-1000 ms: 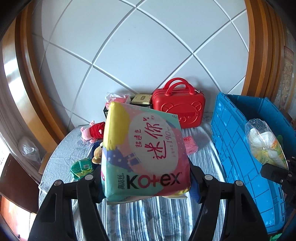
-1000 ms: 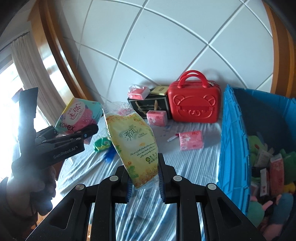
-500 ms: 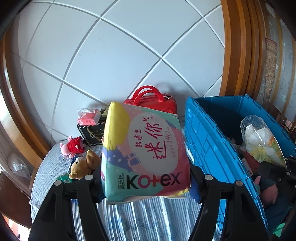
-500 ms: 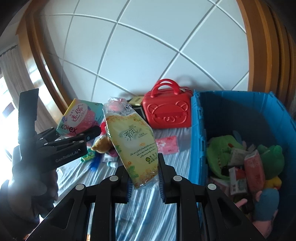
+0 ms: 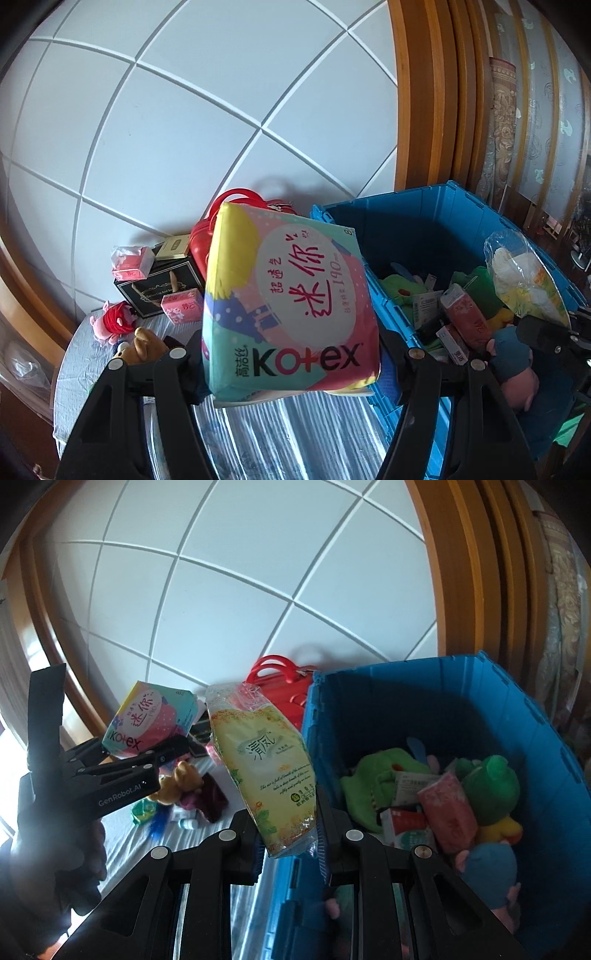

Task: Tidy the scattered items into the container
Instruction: 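Open the left tool to drop the Kotex pack into the bin while the right tool drops the wipes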

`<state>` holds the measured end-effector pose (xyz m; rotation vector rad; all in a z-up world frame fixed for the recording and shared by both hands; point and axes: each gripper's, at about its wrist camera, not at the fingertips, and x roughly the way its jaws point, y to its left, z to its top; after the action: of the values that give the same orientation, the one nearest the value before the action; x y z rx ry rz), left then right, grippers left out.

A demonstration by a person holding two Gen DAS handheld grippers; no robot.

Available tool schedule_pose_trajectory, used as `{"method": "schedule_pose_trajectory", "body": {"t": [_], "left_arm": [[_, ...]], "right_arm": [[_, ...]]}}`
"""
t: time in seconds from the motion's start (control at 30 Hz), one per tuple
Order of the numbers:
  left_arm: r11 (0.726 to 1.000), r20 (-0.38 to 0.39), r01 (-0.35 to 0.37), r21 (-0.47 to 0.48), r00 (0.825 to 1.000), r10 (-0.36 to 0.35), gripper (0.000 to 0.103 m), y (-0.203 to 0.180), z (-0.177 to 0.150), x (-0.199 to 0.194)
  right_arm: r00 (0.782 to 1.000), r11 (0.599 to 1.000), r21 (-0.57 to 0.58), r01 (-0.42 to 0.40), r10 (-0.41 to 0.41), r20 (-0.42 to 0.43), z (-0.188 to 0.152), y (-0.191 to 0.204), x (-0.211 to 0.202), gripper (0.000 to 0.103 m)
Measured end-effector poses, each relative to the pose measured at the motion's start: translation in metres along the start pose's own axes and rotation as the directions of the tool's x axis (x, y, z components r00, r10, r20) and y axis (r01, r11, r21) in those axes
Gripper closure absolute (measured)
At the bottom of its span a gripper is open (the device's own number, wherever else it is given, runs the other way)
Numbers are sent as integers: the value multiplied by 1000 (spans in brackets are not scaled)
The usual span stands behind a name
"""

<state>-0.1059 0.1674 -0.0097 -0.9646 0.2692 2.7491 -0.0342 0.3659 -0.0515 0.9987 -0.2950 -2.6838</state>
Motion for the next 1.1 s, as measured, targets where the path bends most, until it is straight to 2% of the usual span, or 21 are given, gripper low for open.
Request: {"method": "schedule_pose_trajectory", "body": {"t": [0.3,0.63,1.1], "left_arm": [[996,0,66,60,998,-66,36,-47,19,12],[981,-56,165,102,986,-160,36,-94,30,36],[960,-92,237,149,970,-225,36,-138,38,47]], "right_arm": [[998,996,66,58,-59,16,-6,-37,-18,81],[991,980,153,127,-130,9,-17,-80,-33,81],[979,956,216,199,-206,11,-26,-112,-54,79]]}}
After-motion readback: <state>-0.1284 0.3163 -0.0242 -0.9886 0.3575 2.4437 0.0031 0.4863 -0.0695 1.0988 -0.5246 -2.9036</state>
